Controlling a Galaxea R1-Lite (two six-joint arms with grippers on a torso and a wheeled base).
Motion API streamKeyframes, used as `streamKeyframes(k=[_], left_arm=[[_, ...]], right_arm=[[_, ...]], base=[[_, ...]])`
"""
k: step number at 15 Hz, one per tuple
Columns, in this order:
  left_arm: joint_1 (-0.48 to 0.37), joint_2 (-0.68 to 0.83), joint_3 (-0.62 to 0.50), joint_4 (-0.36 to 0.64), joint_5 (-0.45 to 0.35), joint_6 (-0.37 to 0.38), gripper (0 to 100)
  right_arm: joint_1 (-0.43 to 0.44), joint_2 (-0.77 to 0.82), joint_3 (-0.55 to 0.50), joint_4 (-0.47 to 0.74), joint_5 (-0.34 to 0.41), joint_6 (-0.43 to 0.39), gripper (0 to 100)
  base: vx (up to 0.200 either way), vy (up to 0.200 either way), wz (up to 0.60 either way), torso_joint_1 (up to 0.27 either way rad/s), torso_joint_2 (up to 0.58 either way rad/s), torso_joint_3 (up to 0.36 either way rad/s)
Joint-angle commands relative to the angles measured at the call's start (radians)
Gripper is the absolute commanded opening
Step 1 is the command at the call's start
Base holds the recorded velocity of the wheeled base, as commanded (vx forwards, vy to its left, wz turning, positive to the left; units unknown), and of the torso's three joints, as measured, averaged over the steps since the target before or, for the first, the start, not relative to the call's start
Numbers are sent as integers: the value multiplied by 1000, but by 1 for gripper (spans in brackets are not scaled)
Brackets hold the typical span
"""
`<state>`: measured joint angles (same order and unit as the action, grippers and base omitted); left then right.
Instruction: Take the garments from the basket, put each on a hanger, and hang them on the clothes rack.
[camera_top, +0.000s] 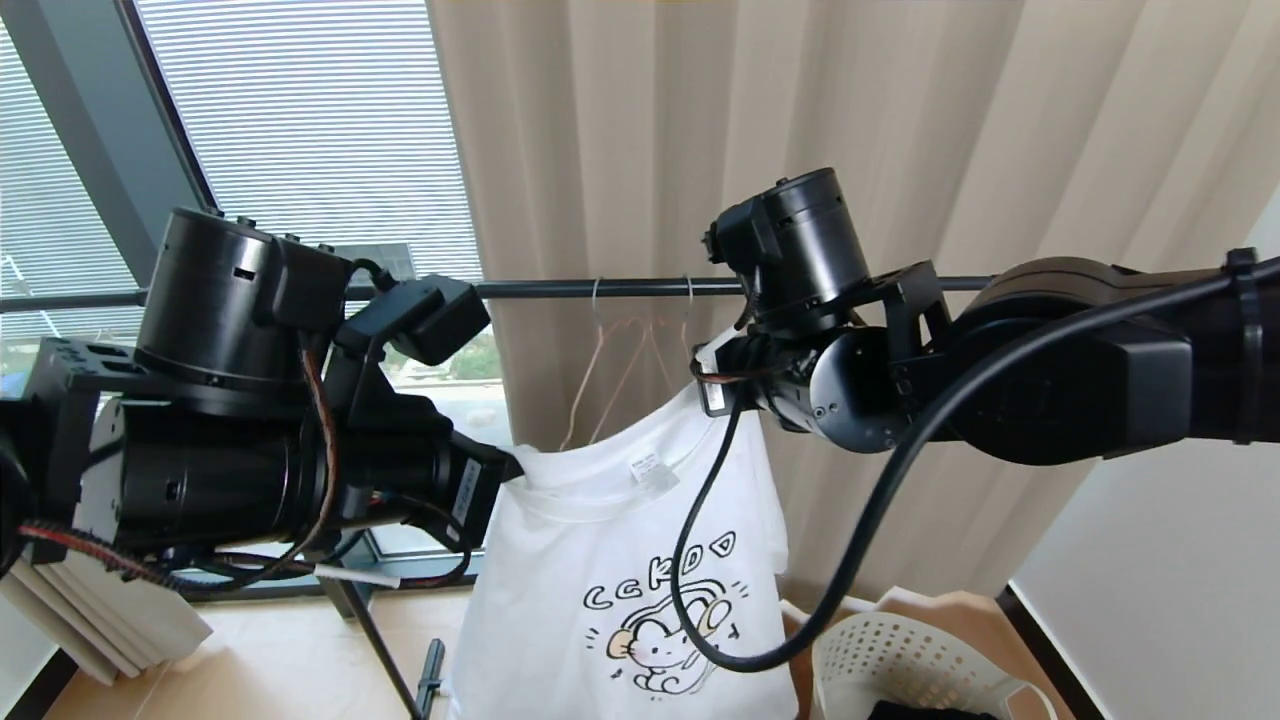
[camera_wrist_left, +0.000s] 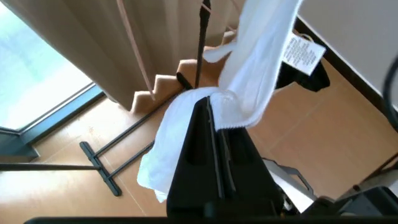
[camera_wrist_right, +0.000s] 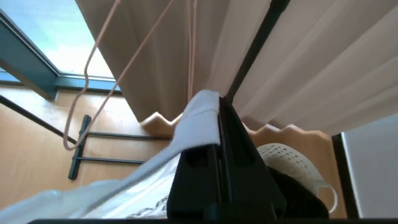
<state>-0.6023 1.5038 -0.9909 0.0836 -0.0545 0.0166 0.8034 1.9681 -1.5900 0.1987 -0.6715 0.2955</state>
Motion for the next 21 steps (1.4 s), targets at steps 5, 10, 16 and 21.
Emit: streamKeyframes(k=[5,10,16,21], left_arm=[[-218,7,35,-5,-4,-122,0],[-264,58,-9,-47,-5,-225,0],[-174,-73,147,-47,54,-145,0],[-43,-89,182,-99,58,-135,0]], right_arm=[[46,81,-57,-99,29,68,0],[62,80,-56,-101,55,83,0],[40,20,-13,-88,53,77,0],[40,-152,159,-47,10,50,0]], base=[[0,0,0,0,0,0],[0,0,0,0,0,0],[0,0,0,0,0,0],[0,0,0,0,0,0]])
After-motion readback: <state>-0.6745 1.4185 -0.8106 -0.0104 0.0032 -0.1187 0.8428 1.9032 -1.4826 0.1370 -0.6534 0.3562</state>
